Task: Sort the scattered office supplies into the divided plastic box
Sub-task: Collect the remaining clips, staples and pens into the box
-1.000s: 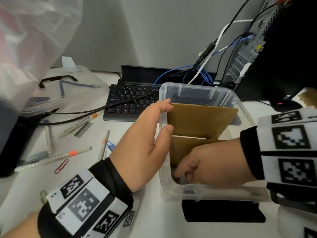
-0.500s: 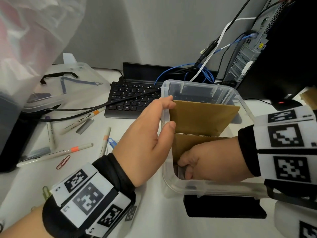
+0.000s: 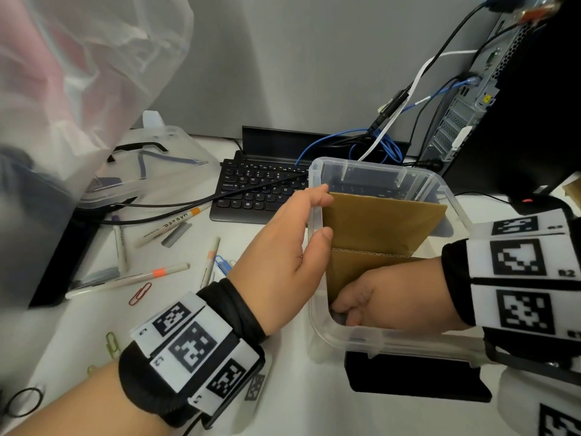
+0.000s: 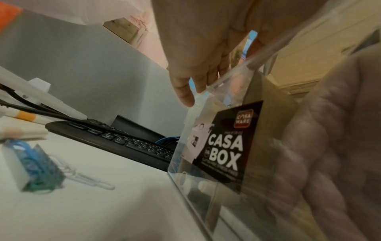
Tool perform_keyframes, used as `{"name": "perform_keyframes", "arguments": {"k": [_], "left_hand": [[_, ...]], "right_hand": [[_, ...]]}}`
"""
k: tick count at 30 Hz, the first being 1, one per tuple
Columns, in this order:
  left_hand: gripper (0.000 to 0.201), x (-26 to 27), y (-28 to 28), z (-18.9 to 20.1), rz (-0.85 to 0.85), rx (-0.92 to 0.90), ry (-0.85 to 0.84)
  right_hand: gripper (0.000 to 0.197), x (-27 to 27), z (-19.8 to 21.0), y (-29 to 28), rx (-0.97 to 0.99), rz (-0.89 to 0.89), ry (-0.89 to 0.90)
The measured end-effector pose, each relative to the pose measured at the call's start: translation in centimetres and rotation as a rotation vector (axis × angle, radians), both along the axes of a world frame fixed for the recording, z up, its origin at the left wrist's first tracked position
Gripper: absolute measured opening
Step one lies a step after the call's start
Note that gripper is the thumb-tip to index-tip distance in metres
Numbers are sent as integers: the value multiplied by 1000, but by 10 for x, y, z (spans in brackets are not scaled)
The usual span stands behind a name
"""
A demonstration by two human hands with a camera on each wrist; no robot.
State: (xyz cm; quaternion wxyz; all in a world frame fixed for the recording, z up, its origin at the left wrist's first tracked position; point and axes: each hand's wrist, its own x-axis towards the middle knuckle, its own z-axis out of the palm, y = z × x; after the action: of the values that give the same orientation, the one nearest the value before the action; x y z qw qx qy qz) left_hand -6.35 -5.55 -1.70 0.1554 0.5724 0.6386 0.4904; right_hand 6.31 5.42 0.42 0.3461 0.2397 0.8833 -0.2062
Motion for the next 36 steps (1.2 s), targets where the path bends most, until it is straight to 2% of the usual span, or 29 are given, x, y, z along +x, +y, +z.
{"name": "perform_keyframes", "arguments": {"k": [5,7,12,15,20,23,26,28,31,34,36], "left_hand": [[51,-11,-9,1,-61,-41,-107],[49,-23,-18,0,-2,-92,-105],[10,-64,-53,1,211,-306,75],[8,-85,-70,1,290,-436,189],[11,-104,-84,-3,429,-536,292],[15,-114,-85,-6,480,-601,388],[15,-122,-79,-8,483,-665,457],[4,-126,-75,-9,479,-721,519],[17,-131,-71,-13,497,-759,527],[10,-135,-70,-15,497,-771,520],[13,-137,-69,-17,488,-766,515]], "right_hand": [[30,-4,31,-14,-142,-35,4],[25,1,45,-19,-140,-34,57],[31,13,74,-33,-67,-20,197],[20,15,86,-46,-6,-9,343],[14,11,94,-69,155,19,597],[14,1,99,-94,232,51,715],[19,-13,101,-127,225,65,802],[23,-24,93,-146,209,96,786],[27,-44,71,-162,170,65,707],[26,-73,45,-161,198,32,611],[27,-94,26,-158,213,7,550]]}}
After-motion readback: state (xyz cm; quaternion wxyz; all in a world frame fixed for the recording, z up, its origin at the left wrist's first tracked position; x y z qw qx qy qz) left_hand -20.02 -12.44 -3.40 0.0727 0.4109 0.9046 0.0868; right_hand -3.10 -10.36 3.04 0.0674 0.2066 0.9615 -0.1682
